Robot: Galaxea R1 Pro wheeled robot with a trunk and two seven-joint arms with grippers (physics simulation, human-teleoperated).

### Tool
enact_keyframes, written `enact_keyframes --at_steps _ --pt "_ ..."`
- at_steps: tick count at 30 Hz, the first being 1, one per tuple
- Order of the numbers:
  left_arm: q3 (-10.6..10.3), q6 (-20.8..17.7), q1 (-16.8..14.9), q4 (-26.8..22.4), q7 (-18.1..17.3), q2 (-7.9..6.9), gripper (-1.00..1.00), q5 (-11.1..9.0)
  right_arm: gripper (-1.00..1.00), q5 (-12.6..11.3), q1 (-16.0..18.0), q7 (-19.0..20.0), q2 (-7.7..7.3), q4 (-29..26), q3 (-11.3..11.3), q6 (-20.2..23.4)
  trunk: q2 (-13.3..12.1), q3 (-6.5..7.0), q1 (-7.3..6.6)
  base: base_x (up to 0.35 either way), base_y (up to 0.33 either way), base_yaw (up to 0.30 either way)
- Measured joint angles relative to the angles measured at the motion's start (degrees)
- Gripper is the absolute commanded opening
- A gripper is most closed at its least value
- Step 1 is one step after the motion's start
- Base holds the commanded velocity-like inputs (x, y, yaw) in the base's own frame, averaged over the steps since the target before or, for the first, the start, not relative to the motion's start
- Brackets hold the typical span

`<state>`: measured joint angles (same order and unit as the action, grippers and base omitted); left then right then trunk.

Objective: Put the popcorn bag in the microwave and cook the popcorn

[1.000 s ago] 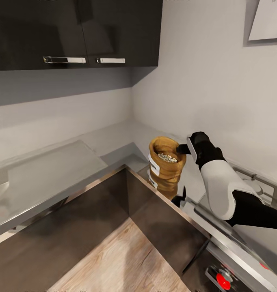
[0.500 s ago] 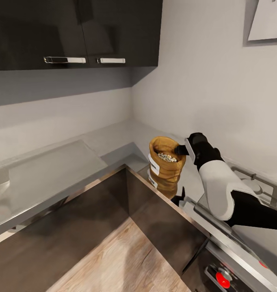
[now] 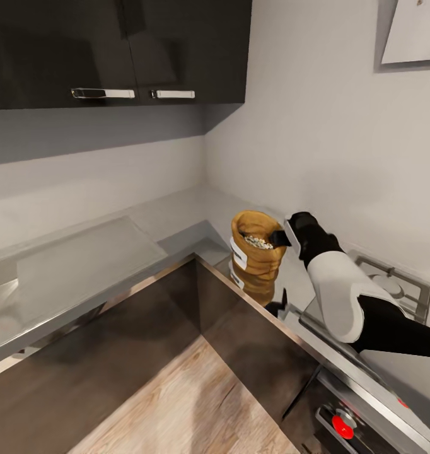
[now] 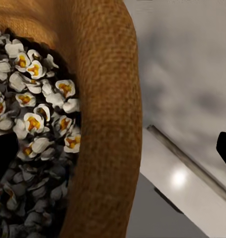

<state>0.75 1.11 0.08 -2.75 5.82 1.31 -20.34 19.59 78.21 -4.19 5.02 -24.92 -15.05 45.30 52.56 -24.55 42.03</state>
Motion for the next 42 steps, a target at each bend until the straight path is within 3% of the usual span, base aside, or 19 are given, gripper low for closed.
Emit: enact_keyframes --at_steps 12,19,20,24,34,42 --pt "0.00 0.01 0.01 0.01 0.00 -0.01 1.00 0.00 1.00 -0.08 0.04 -0.09 -0.03 0.94 0.07 -1.09 0.02 0.02 -0.01 0.000 0.000 0.000" --pt "0.00 0.01 0.01 0.00 0.00 -0.01 1.00 0.00 1.00 -0.04 0.06 -0.08 -0.31 1.92 0.05 -4.01 0.01 0.02 -0.01 0.000 0.000 0.000" --pt "0.00 0.01 0.01 0.00 0.00 -0.01 1.00 0.00 -1.00 -0.01 0.07 -0.06 -0.32 1.96 0.05 -4.05 0.01 0.02 -0.01 0.000 0.000 0.000" --pt "0.00 0.01 0.00 0.01 0.00 -0.01 1.00 0.00 -1.00 -0.98 0.04 0.03 -0.33 2.07 -0.01 -4.24 0.01 0.02 -0.01 0.000 0.000 0.000" --pt "0.00 0.01 0.00 0.01 0.00 -0.01 1.00 0.00 -1.00 -0.28 0.04 -0.08 -0.35 2.15 -0.06 -4.10 0.01 0.02 -0.01 0.000 0.000 0.000" --pt "0.00 0.01 0.01 0.00 0.00 -0.01 1.00 0.00 -1.00 0.82 0.08 -0.34 -0.41 0.85 -0.15 -0.66 0.01 0.01 -0.01 0.000 0.000 0.000"
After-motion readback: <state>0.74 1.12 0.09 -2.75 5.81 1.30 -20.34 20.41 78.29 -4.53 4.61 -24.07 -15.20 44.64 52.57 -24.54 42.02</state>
